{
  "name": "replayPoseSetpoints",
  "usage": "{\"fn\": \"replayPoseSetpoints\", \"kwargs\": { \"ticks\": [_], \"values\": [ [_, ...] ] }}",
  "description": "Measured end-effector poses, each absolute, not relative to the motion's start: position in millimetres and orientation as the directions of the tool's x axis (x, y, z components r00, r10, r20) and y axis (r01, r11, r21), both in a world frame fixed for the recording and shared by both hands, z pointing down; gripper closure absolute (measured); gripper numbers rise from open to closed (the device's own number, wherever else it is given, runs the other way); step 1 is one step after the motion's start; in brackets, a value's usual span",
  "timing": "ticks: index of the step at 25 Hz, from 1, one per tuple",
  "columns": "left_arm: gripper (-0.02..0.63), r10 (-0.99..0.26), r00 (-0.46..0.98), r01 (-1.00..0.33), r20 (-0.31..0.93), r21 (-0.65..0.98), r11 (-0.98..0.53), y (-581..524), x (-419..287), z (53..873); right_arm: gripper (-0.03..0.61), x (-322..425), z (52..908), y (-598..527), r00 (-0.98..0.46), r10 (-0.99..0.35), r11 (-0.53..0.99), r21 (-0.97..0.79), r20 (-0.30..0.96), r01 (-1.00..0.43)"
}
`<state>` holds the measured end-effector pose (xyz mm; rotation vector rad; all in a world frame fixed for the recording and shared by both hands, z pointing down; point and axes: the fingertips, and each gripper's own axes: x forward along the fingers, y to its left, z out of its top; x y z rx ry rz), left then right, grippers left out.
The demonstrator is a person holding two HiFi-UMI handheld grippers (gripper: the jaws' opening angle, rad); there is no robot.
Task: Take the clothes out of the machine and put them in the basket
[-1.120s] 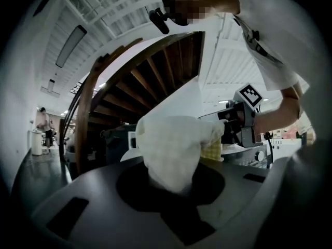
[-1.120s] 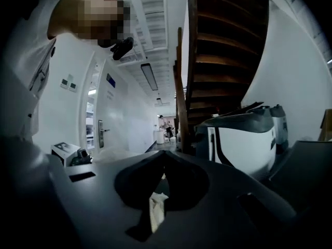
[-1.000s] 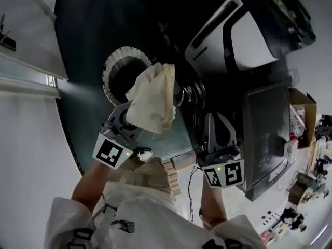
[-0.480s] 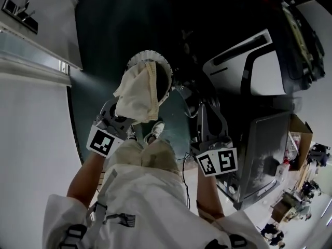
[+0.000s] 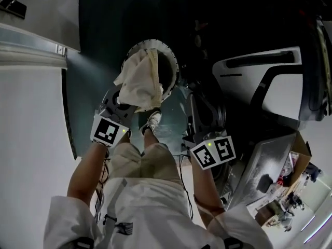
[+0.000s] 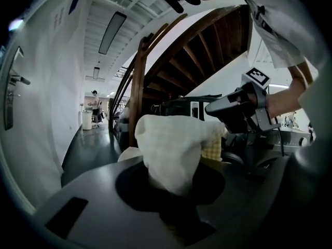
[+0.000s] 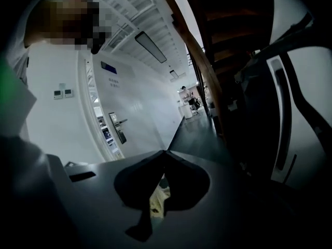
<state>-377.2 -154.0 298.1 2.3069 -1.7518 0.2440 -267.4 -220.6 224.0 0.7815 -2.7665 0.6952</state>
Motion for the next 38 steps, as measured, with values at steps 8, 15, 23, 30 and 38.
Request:
{"fn": "replayPoseSetpoints", "kwargs": {
  "ticks": [8, 15, 23, 30, 38],
  "values": [
    [0.511, -0.901, 0.243, -0.970, 0.358, 0.087, -0.227, -192.6, -376.3, 411.5, 0.565, -287.6, 312.9, -246.3, -0.857, -0.371, 0.732, -0.455, 0.357, -0.506],
    [0.509, -0.831, 0.261, -0.965, 0.491, 0.118, -0.233, -213.1, -365.8, 522.6, 0.565, -295.6, 387.8, -251.0, -0.859, -0.324, 0.727, -0.477, 0.397, -0.495],
    [0.503, -0.672, 0.300, -0.945, 0.677, 0.112, -0.308, -241.0, -342.7, 686.9, 0.565, -289.3, 477.6, -256.0, -0.850, -0.288, 0.733, -0.470, 0.441, -0.492],
    [0.494, -0.403, 0.251, -0.910, 0.880, 0.073, -0.407, -228.4, -346.2, 825.4, 0.565, -280.6, 538.8, -246.8, -0.852, -0.233, 0.741, -0.482, 0.469, -0.467],
    [0.282, -0.288, 0.214, -0.929, 0.933, 0.103, -0.357, -218.4, -354.9, 869.5, 0.565, -271.7, 559.6, -235.7, -0.850, -0.230, 0.709, -0.517, 0.475, -0.481]
  ]
}}
